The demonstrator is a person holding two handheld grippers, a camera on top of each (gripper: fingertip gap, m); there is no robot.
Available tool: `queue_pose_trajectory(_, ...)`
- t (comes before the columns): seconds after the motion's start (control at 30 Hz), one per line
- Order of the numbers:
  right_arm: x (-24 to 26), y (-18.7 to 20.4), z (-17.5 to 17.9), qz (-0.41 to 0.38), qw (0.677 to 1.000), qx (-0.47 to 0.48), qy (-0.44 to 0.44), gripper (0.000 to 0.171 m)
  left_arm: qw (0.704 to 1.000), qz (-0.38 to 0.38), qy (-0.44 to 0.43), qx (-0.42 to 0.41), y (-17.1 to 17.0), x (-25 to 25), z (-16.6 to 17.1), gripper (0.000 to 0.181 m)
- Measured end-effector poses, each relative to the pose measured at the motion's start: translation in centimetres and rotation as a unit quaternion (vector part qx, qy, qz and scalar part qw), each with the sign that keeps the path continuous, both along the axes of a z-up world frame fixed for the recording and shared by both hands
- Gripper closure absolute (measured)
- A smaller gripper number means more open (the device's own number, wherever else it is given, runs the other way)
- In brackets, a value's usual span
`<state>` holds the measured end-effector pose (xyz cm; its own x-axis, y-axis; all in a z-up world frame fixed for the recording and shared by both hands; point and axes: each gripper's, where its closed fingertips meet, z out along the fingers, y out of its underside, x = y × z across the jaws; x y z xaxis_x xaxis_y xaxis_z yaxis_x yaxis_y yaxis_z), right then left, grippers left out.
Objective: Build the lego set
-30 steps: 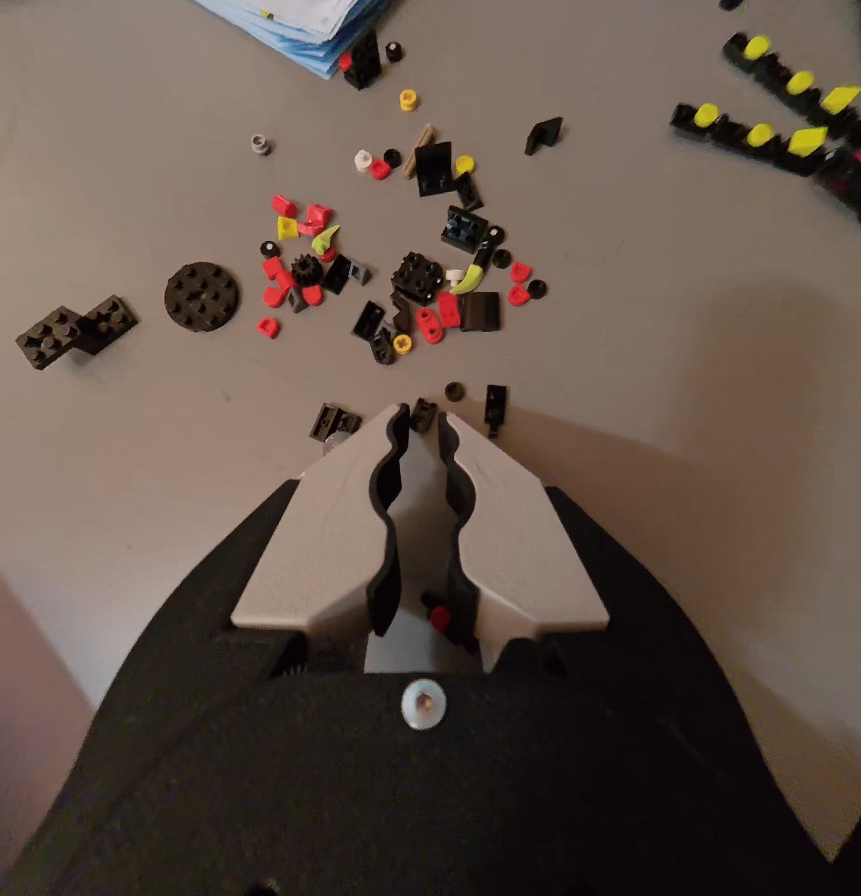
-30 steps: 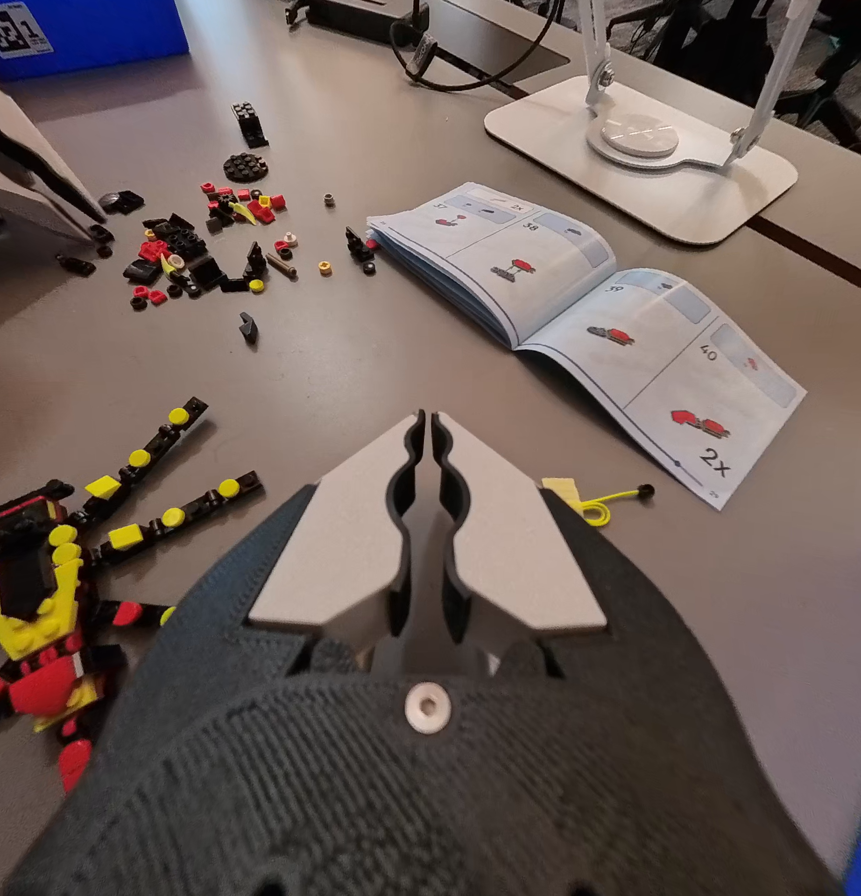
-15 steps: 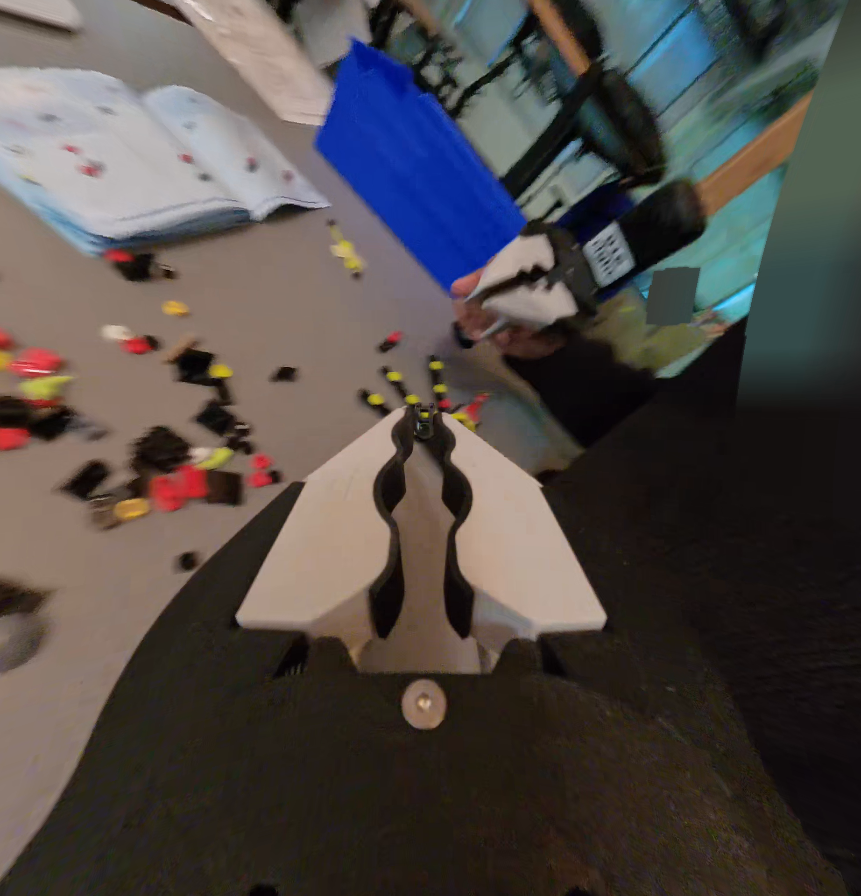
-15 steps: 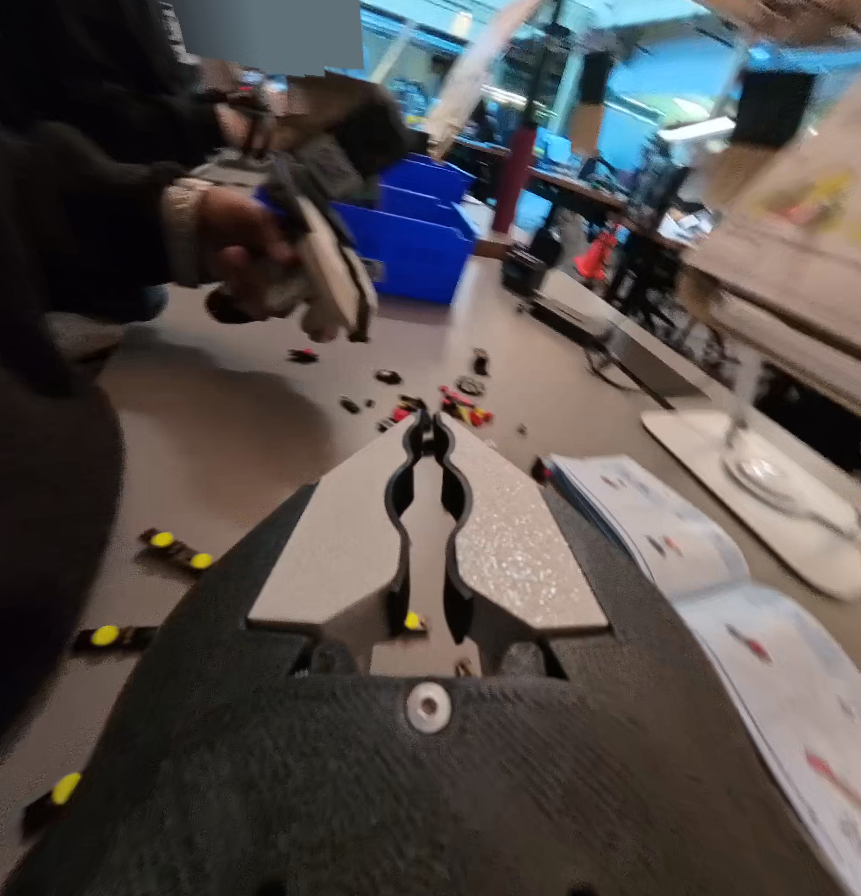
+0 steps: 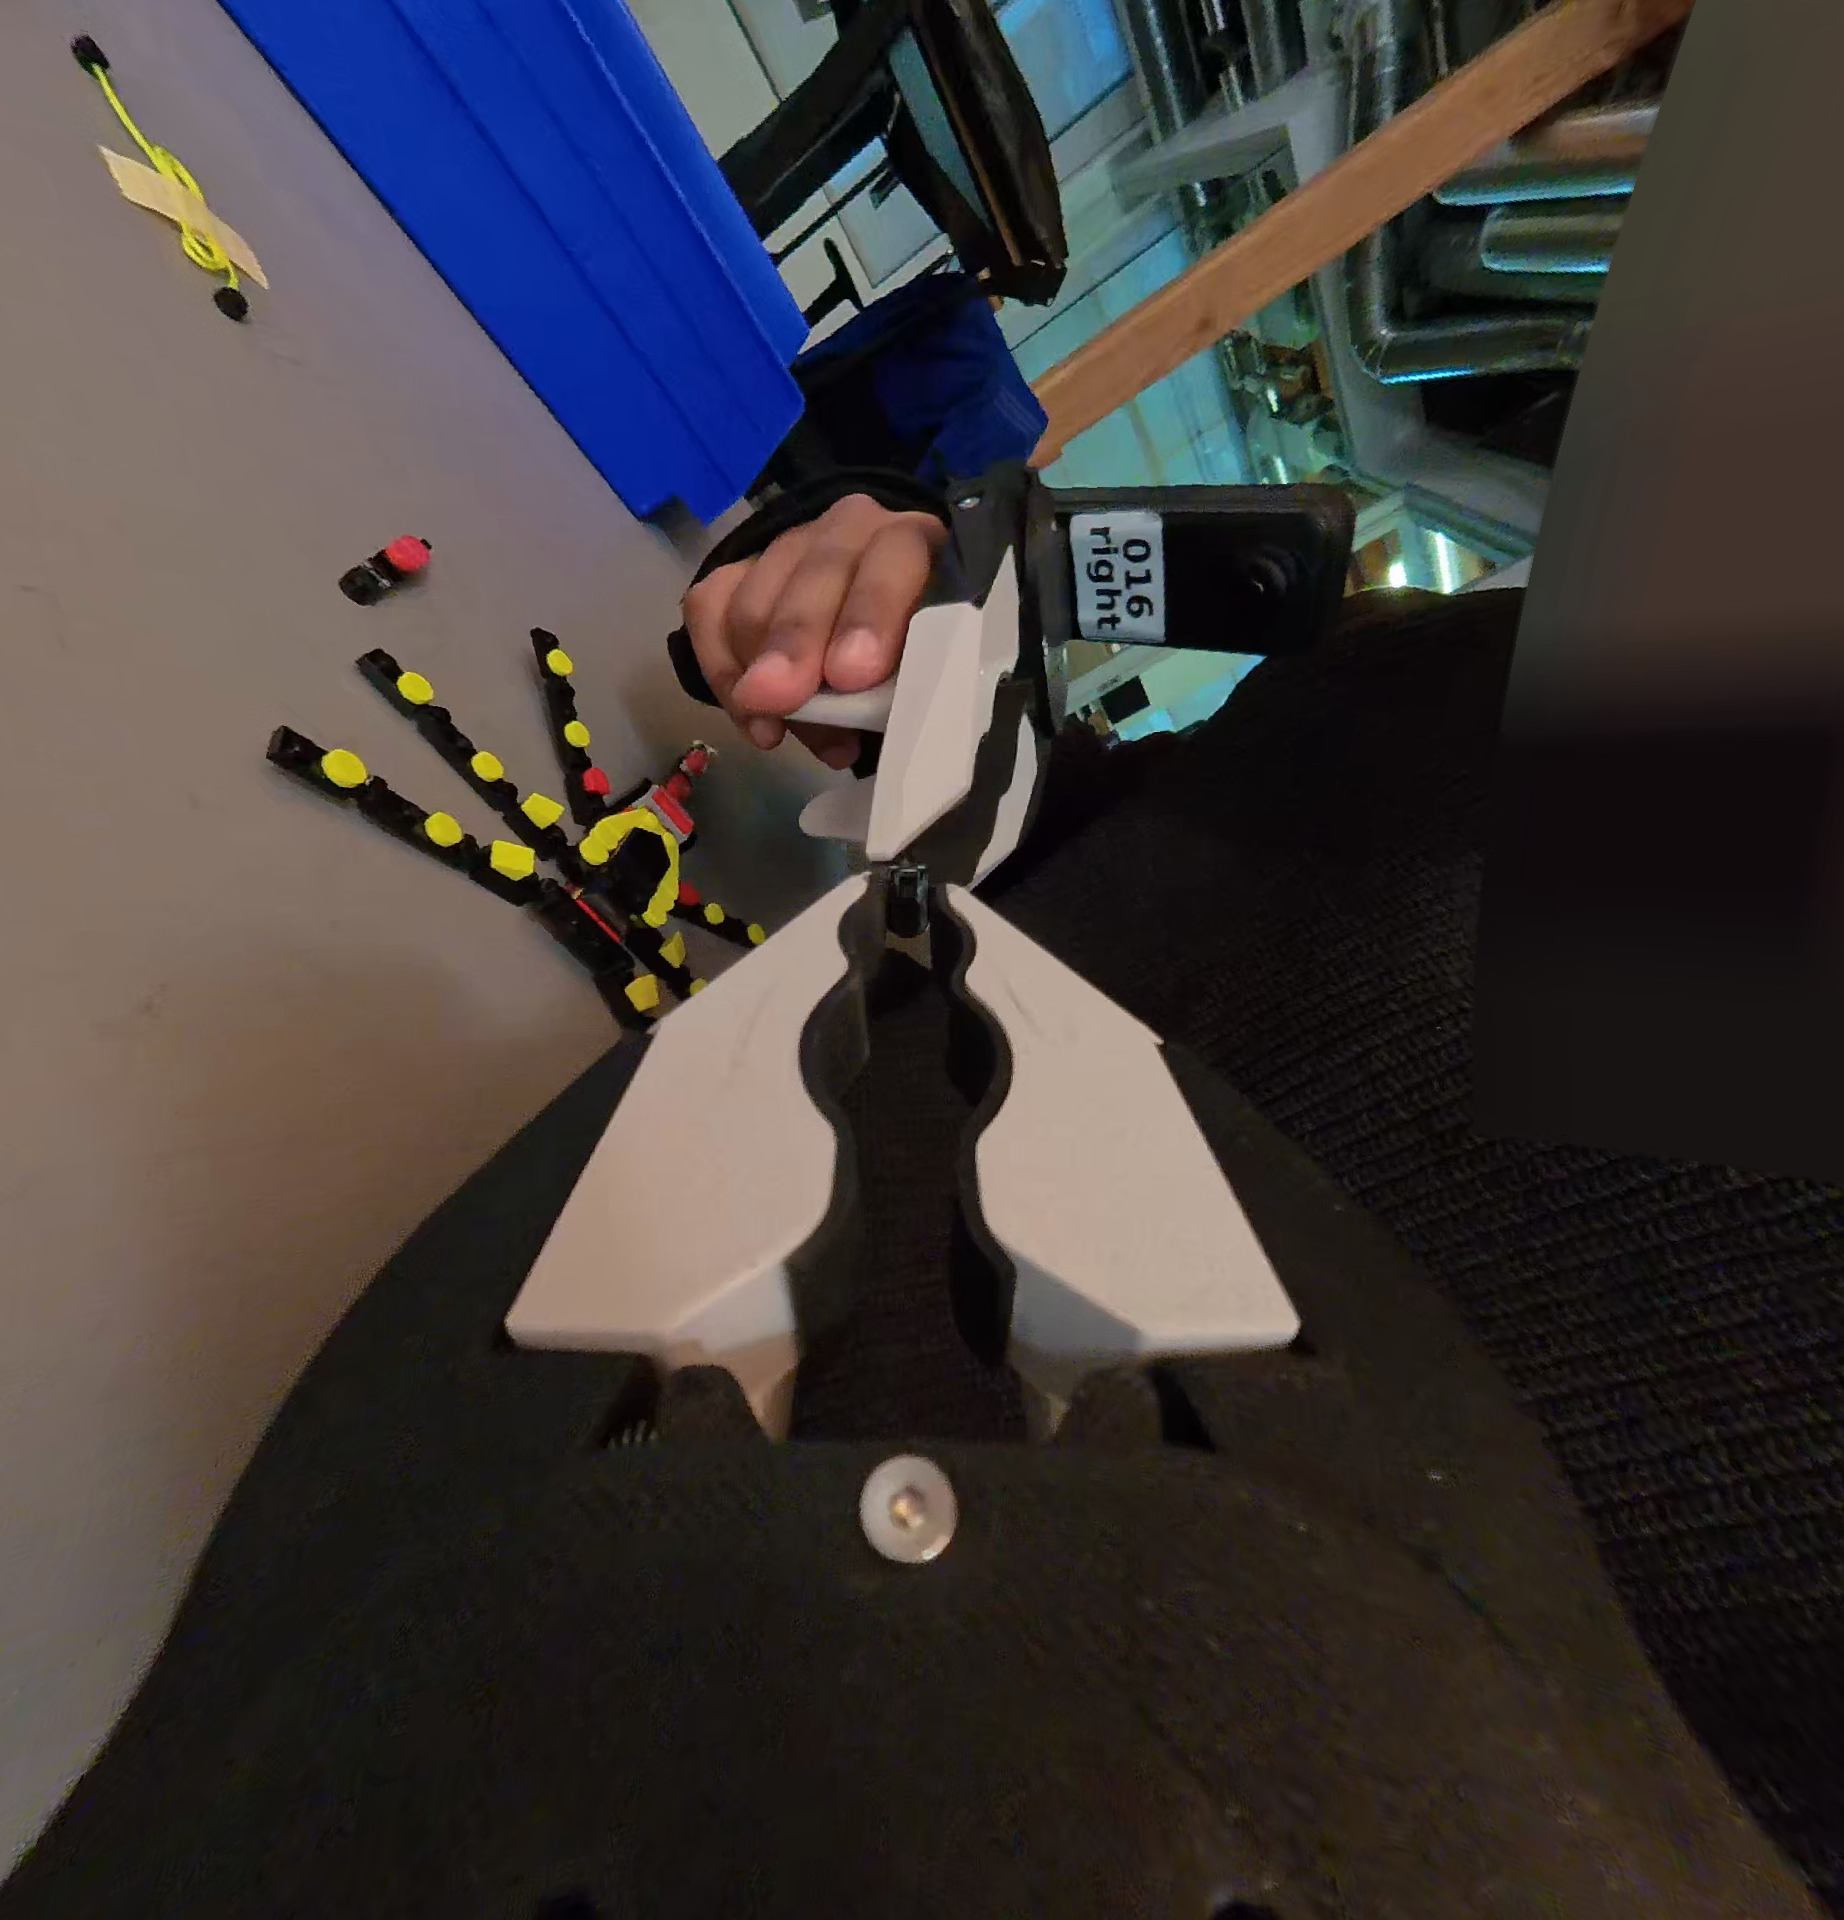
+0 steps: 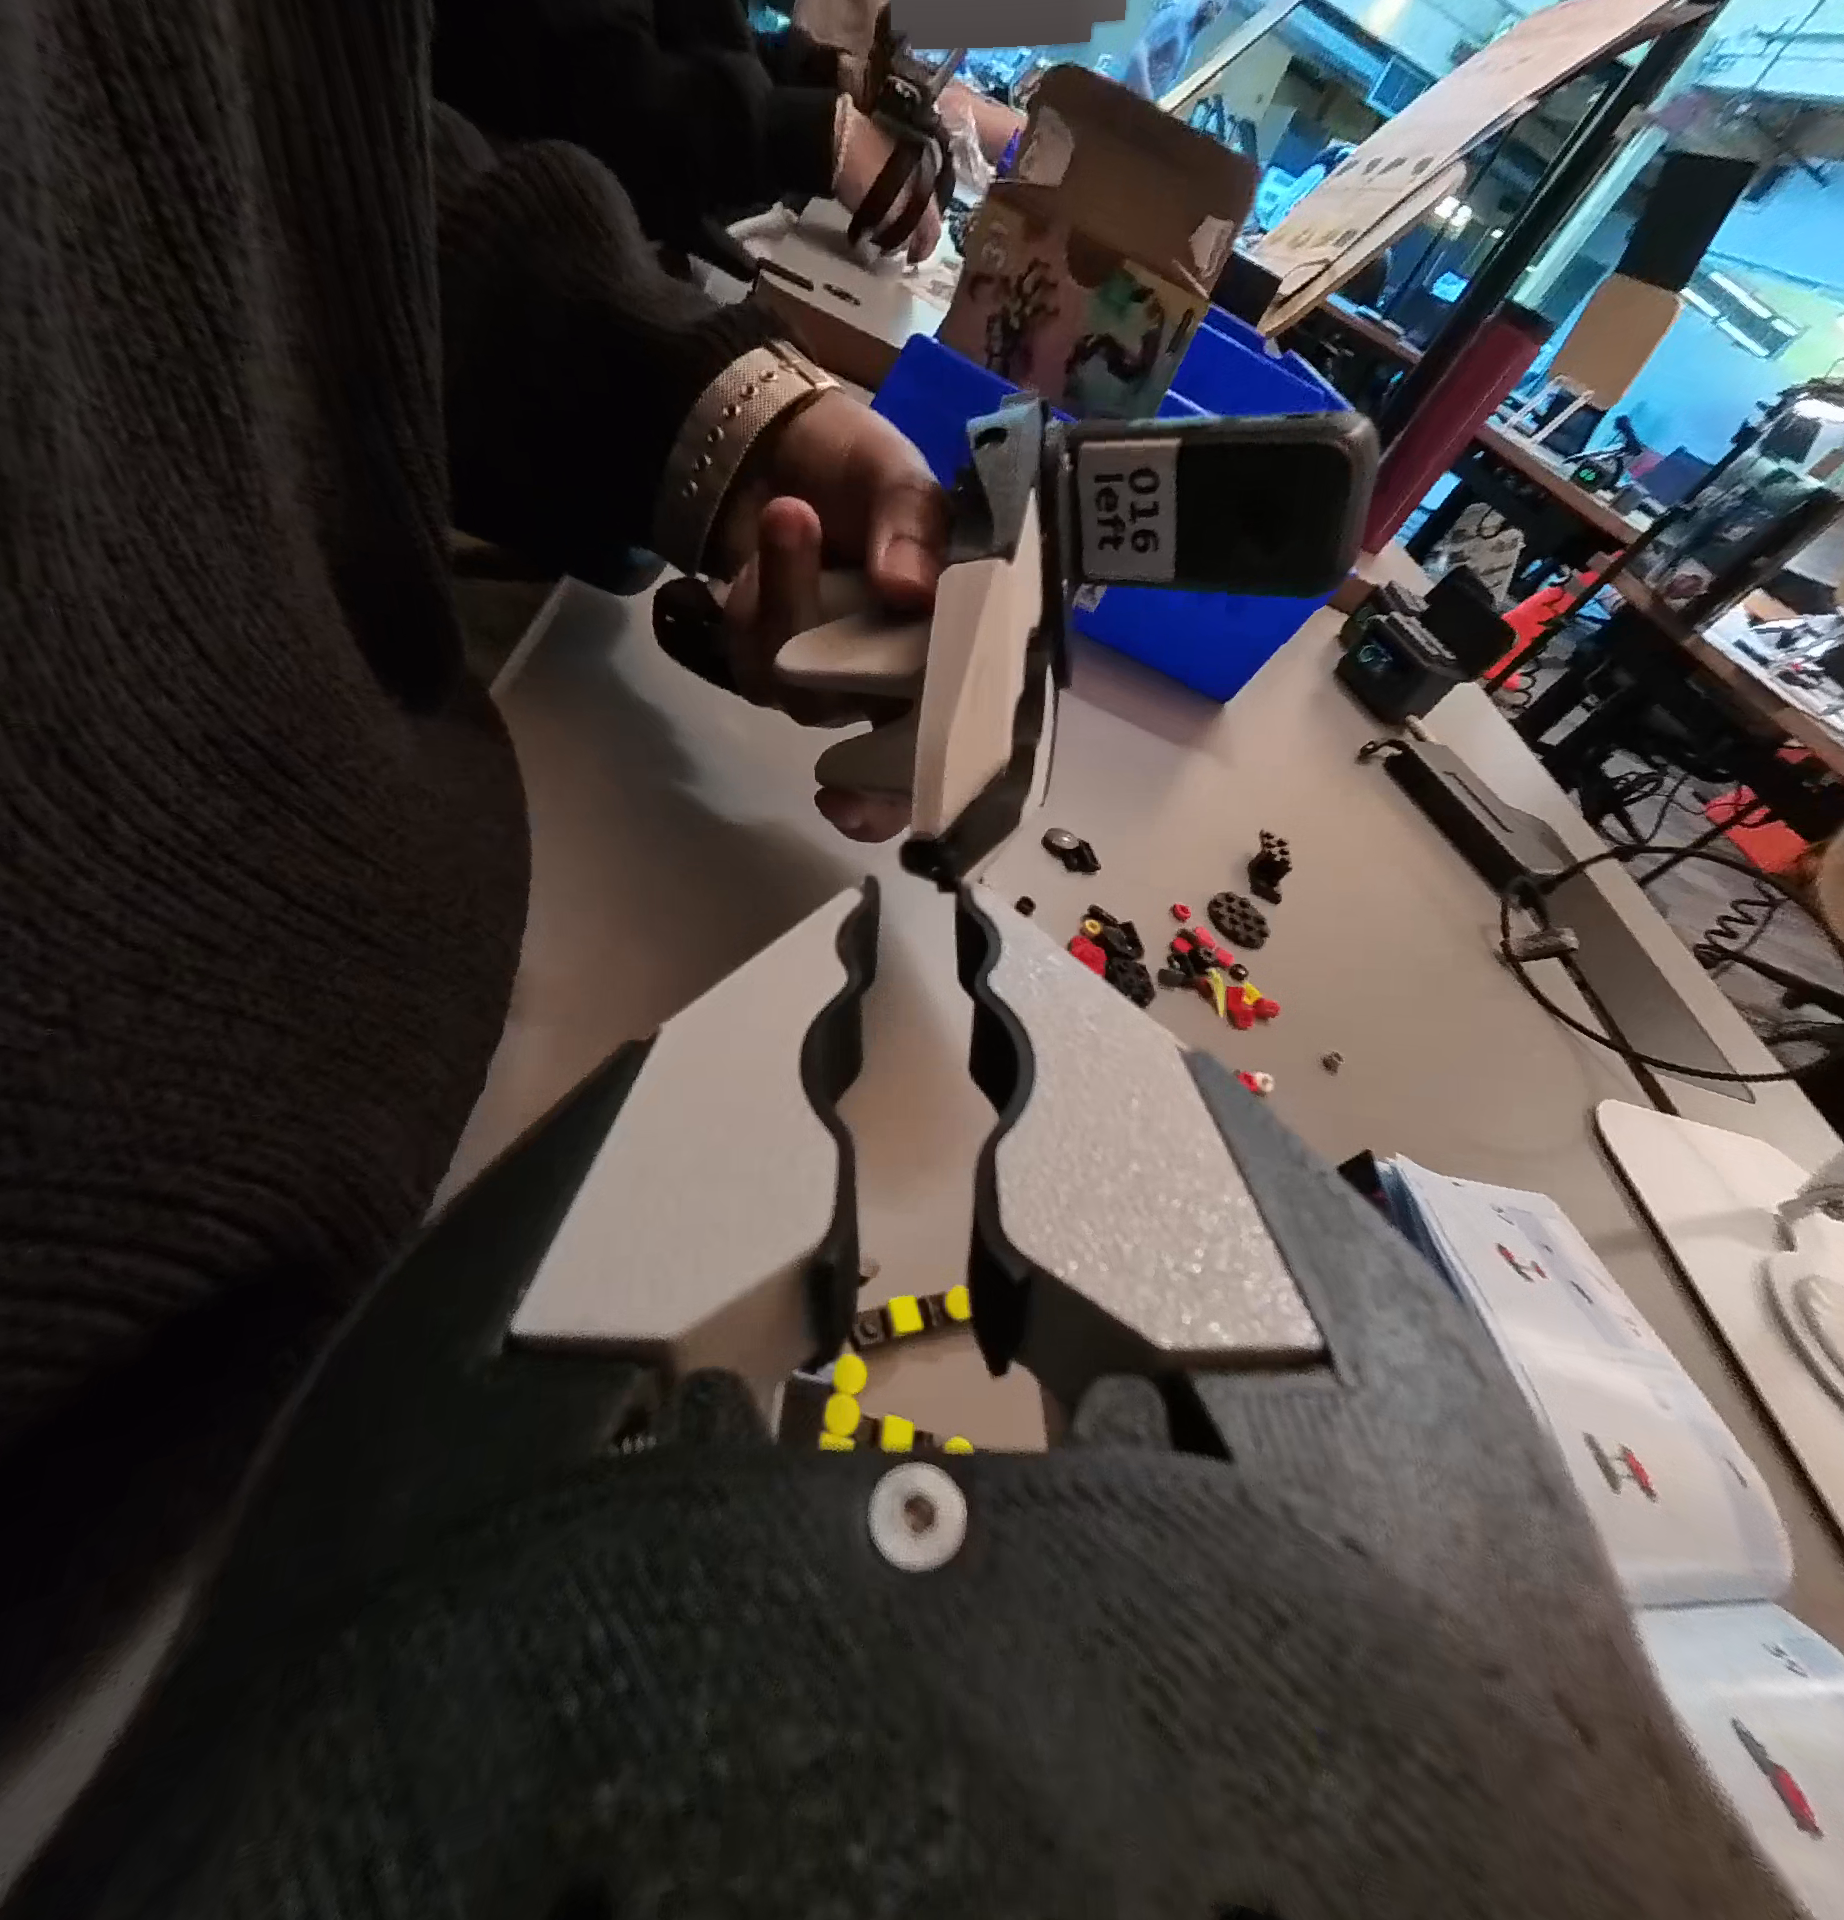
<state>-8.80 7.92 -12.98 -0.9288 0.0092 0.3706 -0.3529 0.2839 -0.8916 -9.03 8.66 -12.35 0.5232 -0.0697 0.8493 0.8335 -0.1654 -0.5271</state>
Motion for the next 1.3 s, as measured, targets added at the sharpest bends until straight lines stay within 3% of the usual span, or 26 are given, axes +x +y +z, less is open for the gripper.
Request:
queue_pose_trajectory(0.6, 0.8, 0.0, -0.7, 0.019, 0.999, 0.022, -0.022, 0.168, 0.999, -0.033, 0.017, -0.026, 0.2, 1.3, -1.1, 0.176)
queue_pose_trajectory(0.73, -0.3, 0.2, -1.0, -0.008, 0.996, 0.027, -0.08, 0.168, 0.999, 0.007, 0.034, -0.031, 0.1, -0.1, -1.4, 0.168)
queue_pose_trajectory(0.83, -2.7, 0.8, -1.1, -0.072, 0.986, 0.01, -0.149, 0.169, 0.99, 0.077, 0.112, -0.044, -0.5, -2.6, -1.2, 0.153)
queue_pose_trajectory(0.9, -3.7, 1.1, -1.1, -0.091, 0.969, -0.008, -0.23, 0.169, 0.967, 0.125, 0.209, -0.071, -1.0, -4.0, -1.0, 0.153)
queue_pose_trajectory(0.97, -4.2, 1.1, -0.7, -0.099, 0.942, -0.036, -0.318, 0.169, 0.927, 0.165, 0.319, -0.112, -1.4, -5.0, -1.1, 0.154)
queue_pose_trajectory(1.1, -5.1, 1.1, -1.1, -0.121, 0.871, -0.065, -0.472, 0.169, 0.842, 0.179, 0.468, -0.201, -1.4, -5.6, -2.6, 0.167)
queue_pose_trajectory(1.23, -5.7, 1.3, -1.7, -0.133, 0.796, -0.084, -0.585, 0.169, 0.812, 0.139, 0.526, -0.21, -0.4, -4.3, -3.3, 0.165)
queue_pose_trajectory(1.3, -5.7, 1.3, -2.0, -0.132, 0.774, -0.085, -0.614, 0.169, 0.799, 0.138, 0.548, -0.208, -0.1, -4.1, -3.0, 0.163)
